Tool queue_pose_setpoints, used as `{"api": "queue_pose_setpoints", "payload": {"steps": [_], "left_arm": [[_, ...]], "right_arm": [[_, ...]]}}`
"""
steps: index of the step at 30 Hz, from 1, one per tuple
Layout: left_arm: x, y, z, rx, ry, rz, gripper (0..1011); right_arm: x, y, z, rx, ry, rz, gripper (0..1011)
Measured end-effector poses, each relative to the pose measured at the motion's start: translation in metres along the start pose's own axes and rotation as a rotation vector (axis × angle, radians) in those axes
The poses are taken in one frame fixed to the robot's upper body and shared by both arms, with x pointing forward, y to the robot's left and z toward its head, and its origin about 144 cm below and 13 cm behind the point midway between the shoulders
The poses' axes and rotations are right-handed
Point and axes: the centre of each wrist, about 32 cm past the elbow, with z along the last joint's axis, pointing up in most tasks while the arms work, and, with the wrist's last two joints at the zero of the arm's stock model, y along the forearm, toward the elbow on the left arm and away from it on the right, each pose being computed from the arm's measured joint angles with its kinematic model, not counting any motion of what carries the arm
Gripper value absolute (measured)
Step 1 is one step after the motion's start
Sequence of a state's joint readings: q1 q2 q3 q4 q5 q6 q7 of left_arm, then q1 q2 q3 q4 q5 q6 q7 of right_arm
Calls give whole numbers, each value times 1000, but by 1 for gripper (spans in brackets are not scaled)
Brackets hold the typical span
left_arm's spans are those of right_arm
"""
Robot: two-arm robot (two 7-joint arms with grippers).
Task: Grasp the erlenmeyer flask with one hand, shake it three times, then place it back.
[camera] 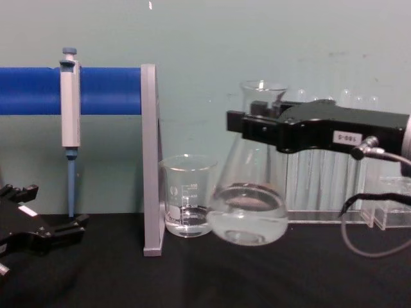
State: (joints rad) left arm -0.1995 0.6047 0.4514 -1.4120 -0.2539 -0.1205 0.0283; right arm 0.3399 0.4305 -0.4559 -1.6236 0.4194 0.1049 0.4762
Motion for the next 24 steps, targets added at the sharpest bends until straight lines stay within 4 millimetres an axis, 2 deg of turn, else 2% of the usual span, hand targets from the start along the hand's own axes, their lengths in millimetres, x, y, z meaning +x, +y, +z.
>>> {"api": "queue_pose_setpoints", "payload": {"steps": [15,24], "left_arm": [[0,0,0,0,0,0,1001],[0,0,0,0,0,0,1001]], "right_arm": [[-21,10,-2,11,14,245,452],[-28,11,-3,9,18,332,451]]}}
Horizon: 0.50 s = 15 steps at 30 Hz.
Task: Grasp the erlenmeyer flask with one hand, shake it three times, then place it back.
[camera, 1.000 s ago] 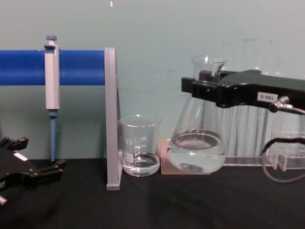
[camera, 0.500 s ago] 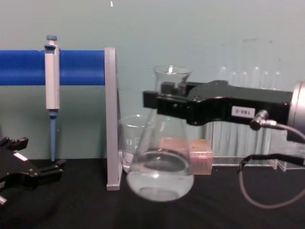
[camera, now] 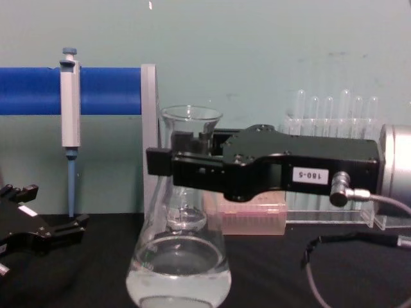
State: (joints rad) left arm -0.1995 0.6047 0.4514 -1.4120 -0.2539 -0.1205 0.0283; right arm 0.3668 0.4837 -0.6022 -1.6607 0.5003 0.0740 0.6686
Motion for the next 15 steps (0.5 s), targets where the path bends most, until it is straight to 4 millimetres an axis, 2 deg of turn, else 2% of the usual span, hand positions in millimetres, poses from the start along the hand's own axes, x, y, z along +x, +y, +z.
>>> {"api": "queue_pose_setpoints", "payload": {"steps": [15], "left_arm": [[0,0,0,0,0,0,1001]], "right_arm": [[-1,1,0,6,-6,37,452]]}}
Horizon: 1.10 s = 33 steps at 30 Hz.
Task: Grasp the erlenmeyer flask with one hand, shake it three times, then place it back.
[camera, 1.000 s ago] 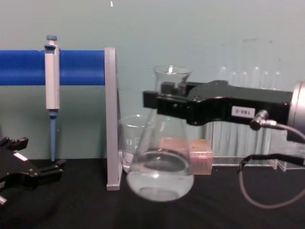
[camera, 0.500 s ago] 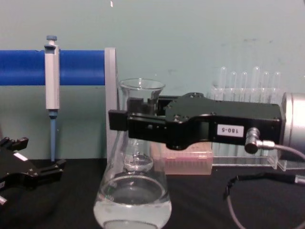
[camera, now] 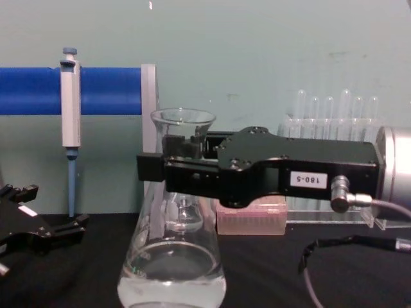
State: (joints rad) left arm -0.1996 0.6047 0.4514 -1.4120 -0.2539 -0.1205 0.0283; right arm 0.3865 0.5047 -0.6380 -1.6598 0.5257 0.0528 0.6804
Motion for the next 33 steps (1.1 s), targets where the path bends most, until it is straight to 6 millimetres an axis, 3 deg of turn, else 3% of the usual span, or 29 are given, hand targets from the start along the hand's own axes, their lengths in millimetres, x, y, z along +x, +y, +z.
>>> {"api": "queue_pose_setpoints", "payload": {"steps": [13,33], "left_arm": [[0,0,0,0,0,0,1001],[0,0,0,0,0,0,1001]], "right_arm": [[15,-10,0,2,-9,-204,452],[32,-42,-2,-21,-17,-557,451]]}}
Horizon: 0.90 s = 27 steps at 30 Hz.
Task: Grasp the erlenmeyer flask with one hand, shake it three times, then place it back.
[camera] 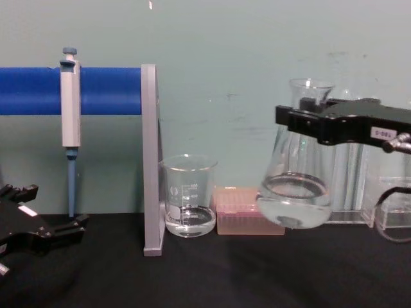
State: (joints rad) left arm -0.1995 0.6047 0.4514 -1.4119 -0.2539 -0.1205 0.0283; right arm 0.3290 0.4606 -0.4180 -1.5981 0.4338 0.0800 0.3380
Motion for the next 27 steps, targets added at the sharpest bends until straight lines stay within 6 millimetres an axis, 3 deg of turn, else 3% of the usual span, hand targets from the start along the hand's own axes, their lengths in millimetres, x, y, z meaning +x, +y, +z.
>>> {"api": "queue_pose_setpoints", "payload": {"steps": [27], "left_arm": [[0,0,0,0,0,0,1001]], "right_arm": [[11,-12,0,-8,5,-129,452]]}}
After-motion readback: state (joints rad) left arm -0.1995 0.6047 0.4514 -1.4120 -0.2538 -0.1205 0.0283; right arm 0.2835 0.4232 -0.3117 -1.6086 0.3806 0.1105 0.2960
